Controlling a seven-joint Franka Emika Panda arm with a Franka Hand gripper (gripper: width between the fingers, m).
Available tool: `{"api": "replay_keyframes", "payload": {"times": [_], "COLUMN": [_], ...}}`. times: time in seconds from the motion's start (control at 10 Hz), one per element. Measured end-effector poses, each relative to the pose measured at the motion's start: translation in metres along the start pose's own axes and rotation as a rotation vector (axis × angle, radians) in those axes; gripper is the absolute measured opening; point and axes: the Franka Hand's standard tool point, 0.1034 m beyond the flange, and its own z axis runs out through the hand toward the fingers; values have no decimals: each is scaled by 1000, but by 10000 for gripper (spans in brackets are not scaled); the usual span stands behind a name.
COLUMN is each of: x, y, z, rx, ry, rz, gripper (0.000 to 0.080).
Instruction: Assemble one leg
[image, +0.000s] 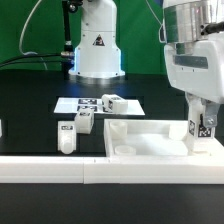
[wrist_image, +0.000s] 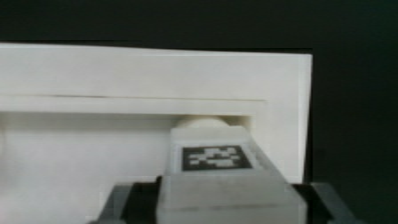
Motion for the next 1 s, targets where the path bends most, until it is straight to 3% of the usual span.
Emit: {"api": "replay_keyframes", "payload": {"times": [0.1,0.2,0.3,0.4,0.5,0.6,0.9,1.0], "x": [0,-2,-2,-5,-11,-8,-5,-4], "y": [0,3,-2,-4,-5,-6,-6,-8], "z": [0,1,-2,-4,-6,-5,-5,-6], "rx": [-2,-30,-29,-41,-62,-54,-63,-92], "ry": [0,-7,-7,-6,-10,-7,-3,24], "rz": [-8,-128,-321,-517,-676,-703,-991,-1282], "gripper": [288,461,582,582,638,646,649,649]}}
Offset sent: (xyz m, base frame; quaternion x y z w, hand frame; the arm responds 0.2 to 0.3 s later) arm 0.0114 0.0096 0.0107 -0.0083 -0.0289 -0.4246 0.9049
